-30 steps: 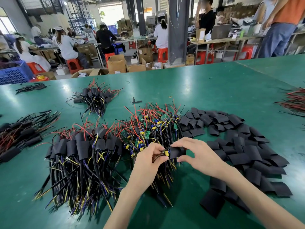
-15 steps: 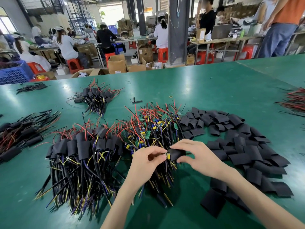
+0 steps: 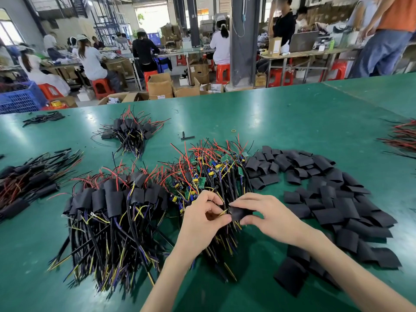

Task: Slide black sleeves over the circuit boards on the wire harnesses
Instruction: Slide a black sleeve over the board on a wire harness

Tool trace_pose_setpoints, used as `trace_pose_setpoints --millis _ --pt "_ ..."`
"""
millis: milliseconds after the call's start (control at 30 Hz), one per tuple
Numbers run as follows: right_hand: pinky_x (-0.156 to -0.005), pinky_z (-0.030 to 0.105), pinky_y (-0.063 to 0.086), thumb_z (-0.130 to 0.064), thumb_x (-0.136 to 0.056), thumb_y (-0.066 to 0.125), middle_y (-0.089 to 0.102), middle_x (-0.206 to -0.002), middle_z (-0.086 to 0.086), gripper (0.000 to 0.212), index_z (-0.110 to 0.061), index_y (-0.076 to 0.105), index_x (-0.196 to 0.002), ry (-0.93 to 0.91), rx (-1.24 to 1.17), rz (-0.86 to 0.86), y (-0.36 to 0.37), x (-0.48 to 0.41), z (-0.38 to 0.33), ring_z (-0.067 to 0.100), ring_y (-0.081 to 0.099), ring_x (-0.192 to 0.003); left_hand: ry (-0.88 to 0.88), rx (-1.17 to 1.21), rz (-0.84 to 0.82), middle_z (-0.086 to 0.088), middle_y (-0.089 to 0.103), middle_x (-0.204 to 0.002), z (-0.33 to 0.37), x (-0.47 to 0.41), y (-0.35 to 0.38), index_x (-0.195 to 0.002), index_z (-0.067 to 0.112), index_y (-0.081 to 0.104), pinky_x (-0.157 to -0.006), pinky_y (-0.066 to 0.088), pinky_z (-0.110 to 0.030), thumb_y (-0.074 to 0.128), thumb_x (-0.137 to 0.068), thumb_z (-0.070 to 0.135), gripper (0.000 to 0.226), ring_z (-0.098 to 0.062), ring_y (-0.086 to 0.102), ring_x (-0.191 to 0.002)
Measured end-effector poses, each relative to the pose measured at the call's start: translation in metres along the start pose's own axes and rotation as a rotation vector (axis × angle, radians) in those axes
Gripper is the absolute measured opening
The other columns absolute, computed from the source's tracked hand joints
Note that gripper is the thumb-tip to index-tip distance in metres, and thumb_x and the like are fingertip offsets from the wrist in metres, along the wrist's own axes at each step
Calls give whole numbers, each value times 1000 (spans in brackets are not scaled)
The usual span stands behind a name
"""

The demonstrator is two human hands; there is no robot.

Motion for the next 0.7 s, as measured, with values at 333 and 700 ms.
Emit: trace_pose_setpoints --millis 333,700 --pt "-85 34 46 -19 -83 68 60 -111 -10 32 -17 63 -114 -28 97 92 1 1 -8 14 57 -95 -162 164 -26 2 72 -73 -13 -5 -8 -87 12 62 -61 53 -20 72 -78 2 16 -13 64 -57" --pt "-93 29 43 -21 -84 68 59 -119 -12 38 -18 61 -122 -16 82 100 5 1 -6 12 57 -103 -134 163 -57 5 67 -75 -10 -4 -4 -94 12 63 -63 55 -23 68 -81 -2 20 -12 64 -60"
Point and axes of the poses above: each hand's wrist, its own x-axis away from the middle knuckle, its own y-axis out of the palm, z = x × y, the point moved 4 cm from there along -x, towards the middle knuckle
